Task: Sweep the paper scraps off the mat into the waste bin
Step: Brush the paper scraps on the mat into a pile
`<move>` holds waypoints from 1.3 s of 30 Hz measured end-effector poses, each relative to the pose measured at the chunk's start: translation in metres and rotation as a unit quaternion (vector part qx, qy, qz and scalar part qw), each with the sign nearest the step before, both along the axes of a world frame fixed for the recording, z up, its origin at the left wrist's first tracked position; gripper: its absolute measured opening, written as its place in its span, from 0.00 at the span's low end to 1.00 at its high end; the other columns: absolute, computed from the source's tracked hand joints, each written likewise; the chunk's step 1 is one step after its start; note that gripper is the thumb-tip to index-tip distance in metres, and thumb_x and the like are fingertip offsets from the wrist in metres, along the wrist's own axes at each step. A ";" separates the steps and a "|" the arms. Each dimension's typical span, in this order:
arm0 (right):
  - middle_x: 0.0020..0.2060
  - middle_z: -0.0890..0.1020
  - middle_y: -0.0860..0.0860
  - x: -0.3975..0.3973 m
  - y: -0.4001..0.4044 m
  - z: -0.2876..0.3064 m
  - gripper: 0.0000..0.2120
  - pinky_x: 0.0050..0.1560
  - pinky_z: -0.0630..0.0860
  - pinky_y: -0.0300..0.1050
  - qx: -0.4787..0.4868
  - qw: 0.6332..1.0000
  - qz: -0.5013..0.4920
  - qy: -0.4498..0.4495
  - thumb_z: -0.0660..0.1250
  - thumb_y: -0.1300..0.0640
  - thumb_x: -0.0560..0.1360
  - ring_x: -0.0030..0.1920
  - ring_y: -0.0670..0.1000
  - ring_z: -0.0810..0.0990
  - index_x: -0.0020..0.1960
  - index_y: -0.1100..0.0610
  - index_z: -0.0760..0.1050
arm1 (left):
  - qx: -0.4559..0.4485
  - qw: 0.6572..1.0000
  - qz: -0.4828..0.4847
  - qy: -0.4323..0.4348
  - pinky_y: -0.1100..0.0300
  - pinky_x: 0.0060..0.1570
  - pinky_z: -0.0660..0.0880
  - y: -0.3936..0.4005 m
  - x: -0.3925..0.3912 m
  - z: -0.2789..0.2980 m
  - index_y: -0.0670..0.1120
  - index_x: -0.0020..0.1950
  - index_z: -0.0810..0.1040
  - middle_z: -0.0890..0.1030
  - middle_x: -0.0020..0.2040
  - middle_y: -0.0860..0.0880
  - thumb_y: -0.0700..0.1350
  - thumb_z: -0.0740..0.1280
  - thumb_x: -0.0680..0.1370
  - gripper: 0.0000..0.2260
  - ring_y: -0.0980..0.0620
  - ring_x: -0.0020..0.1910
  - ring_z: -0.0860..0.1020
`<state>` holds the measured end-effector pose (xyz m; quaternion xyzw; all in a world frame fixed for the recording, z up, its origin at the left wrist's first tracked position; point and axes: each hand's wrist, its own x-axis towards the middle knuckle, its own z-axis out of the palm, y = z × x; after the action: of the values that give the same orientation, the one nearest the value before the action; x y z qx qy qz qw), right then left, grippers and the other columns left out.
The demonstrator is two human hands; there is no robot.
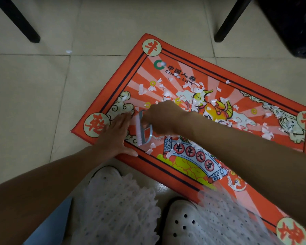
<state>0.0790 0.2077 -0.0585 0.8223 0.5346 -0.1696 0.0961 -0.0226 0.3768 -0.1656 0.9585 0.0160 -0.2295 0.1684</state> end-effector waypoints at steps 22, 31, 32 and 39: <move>0.55 0.81 0.47 0.054 -0.113 0.005 0.16 0.45 0.70 0.43 -0.054 0.989 -0.130 -0.039 0.64 0.56 0.76 0.55 0.54 0.79 0.63 0.44 0.75 | 0.066 0.995 -0.027 0.071 0.31 0.70 0.54 -0.026 0.005 0.000 0.54 0.76 0.27 0.27 0.76 0.54 0.70 0.74 0.61 0.65 0.46 0.78 0.35; 0.55 0.82 0.45 0.007 -0.065 0.004 0.18 0.43 0.72 0.40 0.069 0.995 -0.057 0.047 0.63 0.58 0.77 0.52 0.51 0.81 0.64 0.45 0.76 | 0.063 0.995 -0.042 0.063 0.34 0.71 0.57 -0.019 0.006 0.005 0.51 0.76 0.28 0.32 0.78 0.52 0.69 0.75 0.60 0.66 0.47 0.78 0.37; 0.56 0.81 0.45 0.001 -0.060 -0.001 0.18 0.44 0.73 0.40 0.079 0.995 -0.037 0.046 0.63 0.59 0.77 0.53 0.51 0.80 0.64 0.45 0.76 | 0.066 0.995 -0.043 0.059 0.35 0.72 0.58 -0.019 0.005 0.004 0.51 0.76 0.28 0.32 0.78 0.52 0.69 0.75 0.60 0.66 0.48 0.79 0.38; 0.56 0.80 0.50 -0.027 -0.039 -0.016 0.15 0.42 0.69 0.40 0.049 0.998 0.028 0.023 0.63 0.59 0.78 0.54 0.52 0.80 0.64 0.54 0.75 | 0.088 0.993 -0.051 0.052 0.37 0.72 0.59 -0.017 0.004 0.002 0.48 0.78 0.31 0.32 0.78 0.52 0.69 0.76 0.60 0.66 0.49 0.79 0.38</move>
<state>0.0525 0.1690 -0.0749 0.8064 0.5676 -0.1593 0.0479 -0.0183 0.3600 -0.1633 0.9559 -0.0040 -0.2853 0.0699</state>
